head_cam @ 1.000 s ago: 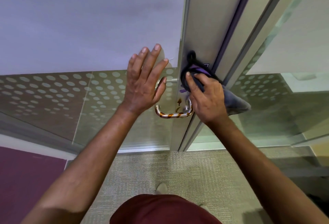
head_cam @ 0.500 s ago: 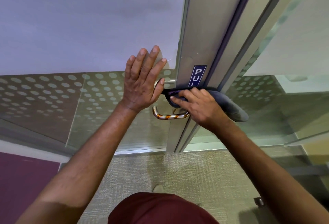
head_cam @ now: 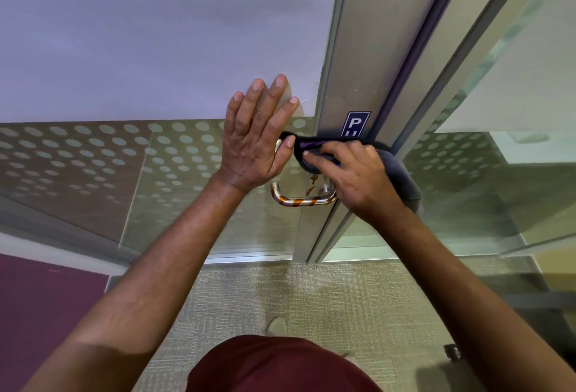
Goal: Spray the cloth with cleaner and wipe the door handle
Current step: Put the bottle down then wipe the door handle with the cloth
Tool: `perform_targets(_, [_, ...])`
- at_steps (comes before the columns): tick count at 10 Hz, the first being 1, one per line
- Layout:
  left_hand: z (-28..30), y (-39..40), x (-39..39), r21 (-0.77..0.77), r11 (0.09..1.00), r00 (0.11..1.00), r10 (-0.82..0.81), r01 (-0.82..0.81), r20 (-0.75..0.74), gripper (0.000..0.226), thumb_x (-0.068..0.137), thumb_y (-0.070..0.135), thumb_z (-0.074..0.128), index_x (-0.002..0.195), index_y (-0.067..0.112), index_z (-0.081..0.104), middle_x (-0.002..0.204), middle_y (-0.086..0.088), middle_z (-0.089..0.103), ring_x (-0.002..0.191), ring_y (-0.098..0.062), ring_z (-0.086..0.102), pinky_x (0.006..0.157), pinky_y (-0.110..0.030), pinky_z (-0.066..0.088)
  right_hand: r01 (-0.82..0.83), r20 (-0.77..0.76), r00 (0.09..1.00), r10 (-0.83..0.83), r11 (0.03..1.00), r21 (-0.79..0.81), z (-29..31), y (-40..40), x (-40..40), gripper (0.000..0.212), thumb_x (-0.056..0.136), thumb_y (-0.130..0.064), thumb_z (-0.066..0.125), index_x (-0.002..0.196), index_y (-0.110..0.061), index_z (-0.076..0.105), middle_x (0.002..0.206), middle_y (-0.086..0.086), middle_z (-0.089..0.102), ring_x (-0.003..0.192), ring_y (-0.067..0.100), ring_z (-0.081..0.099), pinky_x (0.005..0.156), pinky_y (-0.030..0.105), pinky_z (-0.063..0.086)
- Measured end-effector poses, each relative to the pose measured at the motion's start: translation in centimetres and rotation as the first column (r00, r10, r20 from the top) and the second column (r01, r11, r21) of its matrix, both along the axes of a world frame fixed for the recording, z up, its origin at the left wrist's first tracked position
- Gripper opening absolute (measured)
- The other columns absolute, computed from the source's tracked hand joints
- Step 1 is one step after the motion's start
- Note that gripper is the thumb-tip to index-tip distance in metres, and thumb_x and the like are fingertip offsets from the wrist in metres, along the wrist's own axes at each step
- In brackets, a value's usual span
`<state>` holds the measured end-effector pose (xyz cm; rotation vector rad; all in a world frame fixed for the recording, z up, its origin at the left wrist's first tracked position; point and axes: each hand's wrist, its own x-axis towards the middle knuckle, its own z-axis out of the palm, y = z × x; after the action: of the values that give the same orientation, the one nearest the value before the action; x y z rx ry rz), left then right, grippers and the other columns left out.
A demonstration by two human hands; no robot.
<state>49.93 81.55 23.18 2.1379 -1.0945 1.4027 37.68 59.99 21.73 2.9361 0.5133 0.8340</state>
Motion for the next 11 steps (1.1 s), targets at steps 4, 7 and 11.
perform_targets(4, [-0.1,-0.1,0.2,0.000,1.000,1.000,-0.010,0.010,0.012,0.058,0.108,0.040,0.035,0.162,0.018,0.032,0.177,0.001,0.003,0.163,-0.019,0.000,0.132,-0.042,0.003,0.010,-0.151,0.988,-0.029,0.991,-0.130,1.4,-0.2,-2.2,0.033,0.109,-0.018,0.041,0.129,-0.018,0.067,0.129,0.006,0.062,0.108,0.028,0.056,0.086,0.039,0.040])
perform_targets(7, [-0.2,-0.1,0.4,0.000,1.000,0.999,-0.005,0.005,0.039,0.058,0.108,0.042,0.033,0.161,0.017,0.033,0.177,0.000,0.003,0.163,-0.020,0.000,0.133,-0.042,0.003,0.174,0.054,0.977,-0.207,0.914,0.366,2.9,1.1,-1.4,0.048,0.085,-0.005,0.050,0.130,-0.016,0.062,0.125,0.009,0.056,0.100,0.030,0.052,0.077,0.041,0.038])
perform_targets(11, [-0.3,-0.3,0.3,-0.022,1.000,0.999,-0.006,0.007,0.037,0.058,0.108,0.041,0.035,0.160,0.017,0.035,0.176,0.001,0.006,0.163,-0.020,0.002,0.132,-0.042,0.005,0.061,-0.095,0.993,-0.066,0.997,-0.055,-1.4,0.5,-1.6,0.036,0.104,-0.018,0.050,0.137,-0.020,0.062,0.133,0.006,0.059,0.106,0.027,0.055,0.081,0.041,0.039])
